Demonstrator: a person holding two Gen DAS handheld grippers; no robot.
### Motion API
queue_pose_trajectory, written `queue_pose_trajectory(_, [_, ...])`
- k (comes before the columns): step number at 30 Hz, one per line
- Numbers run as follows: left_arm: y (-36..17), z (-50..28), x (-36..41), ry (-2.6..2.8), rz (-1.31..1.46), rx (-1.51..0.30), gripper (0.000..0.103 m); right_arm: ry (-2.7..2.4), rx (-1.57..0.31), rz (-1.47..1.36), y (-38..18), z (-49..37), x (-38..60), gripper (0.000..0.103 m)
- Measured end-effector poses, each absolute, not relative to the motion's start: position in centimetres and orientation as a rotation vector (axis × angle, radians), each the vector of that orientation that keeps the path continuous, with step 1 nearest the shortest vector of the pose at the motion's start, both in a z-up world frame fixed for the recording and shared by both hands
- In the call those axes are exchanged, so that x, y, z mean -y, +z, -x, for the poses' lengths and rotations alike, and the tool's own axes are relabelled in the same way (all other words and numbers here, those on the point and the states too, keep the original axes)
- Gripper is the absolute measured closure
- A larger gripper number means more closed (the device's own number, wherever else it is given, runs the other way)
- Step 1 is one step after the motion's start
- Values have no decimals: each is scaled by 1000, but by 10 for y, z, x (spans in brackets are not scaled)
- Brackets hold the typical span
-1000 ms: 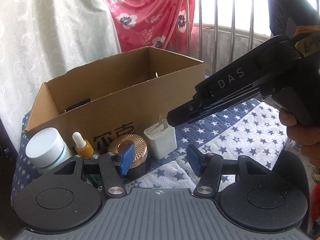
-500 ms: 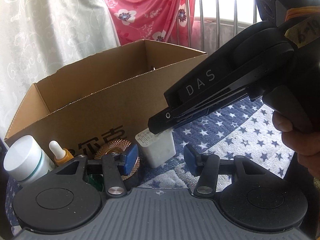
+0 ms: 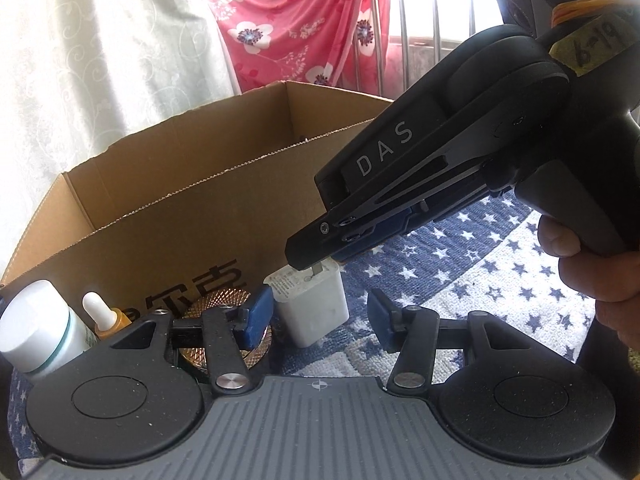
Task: Organize rigid objects
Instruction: 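Close the right gripper on the white charger plug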
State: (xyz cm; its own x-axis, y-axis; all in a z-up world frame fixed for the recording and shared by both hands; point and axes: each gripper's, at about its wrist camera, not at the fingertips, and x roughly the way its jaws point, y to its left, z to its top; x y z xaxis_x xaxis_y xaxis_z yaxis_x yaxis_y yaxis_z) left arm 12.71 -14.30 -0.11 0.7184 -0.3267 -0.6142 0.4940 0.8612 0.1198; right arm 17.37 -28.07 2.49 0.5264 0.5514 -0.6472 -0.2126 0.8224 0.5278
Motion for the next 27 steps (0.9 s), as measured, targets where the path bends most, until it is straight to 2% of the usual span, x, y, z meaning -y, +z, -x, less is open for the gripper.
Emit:
queue_pose_trajectory(3, [-2,-126,146,-462,-291,-614,51,468,-915,-398,22,-171,278,67])
queue_pose_trajectory(5, [-2,-125,147,-459,-288,-614,50,456,-916,-380,19,-171,275,57])
queue_pose_trajectory(12, [-3,-120,150,-457,-288,-614,48,451,-907,-353,11,-175,266,57])
queue_pose_trajectory(20, [-1,-119,147,-443,-284,-629,50,475,-890,-357,13,-174,274,72])
queue_pose_trajectory(27, [-5,-119,158,-406,-332,-649,51,491,-877,-373,12,-171,281,73])
